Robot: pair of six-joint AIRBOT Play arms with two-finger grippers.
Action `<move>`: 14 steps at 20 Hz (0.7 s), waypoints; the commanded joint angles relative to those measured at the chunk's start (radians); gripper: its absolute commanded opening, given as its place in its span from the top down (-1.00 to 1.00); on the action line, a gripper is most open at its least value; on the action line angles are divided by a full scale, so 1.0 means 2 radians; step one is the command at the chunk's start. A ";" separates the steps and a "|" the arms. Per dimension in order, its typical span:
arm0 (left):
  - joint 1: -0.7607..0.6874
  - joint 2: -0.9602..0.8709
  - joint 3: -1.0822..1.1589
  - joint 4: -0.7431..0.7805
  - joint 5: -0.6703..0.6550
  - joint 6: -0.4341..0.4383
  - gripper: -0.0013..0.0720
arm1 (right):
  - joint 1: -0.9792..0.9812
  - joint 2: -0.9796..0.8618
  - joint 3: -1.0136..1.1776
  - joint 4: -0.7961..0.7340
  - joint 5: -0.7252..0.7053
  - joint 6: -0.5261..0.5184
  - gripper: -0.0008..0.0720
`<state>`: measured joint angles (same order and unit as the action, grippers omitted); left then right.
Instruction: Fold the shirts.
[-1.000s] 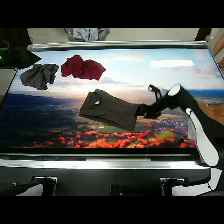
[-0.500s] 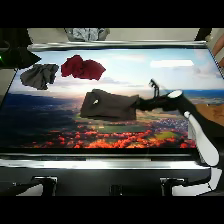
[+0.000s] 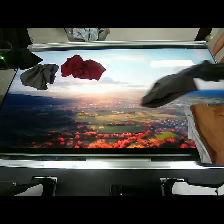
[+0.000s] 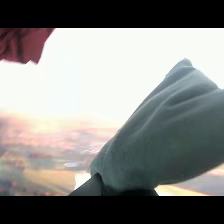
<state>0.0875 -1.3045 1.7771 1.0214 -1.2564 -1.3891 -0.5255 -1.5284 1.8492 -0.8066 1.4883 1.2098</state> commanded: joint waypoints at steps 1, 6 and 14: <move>0.000 -0.001 0.000 0.000 0.000 0.001 0.86 | -0.113 0.004 0.067 -0.023 0.058 0.034 0.84; 0.000 -0.001 0.000 0.000 0.000 0.001 0.86 | -0.211 0.004 0.071 0.007 0.104 0.047 0.84; 0.000 -0.001 0.000 0.000 0.000 0.011 0.86 | -0.294 0.043 0.064 -0.154 0.181 0.042 0.84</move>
<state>0.0875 -1.3052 1.7771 1.0210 -1.2564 -1.3746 -1.0687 -1.4727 1.9858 -0.9421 1.8080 1.2987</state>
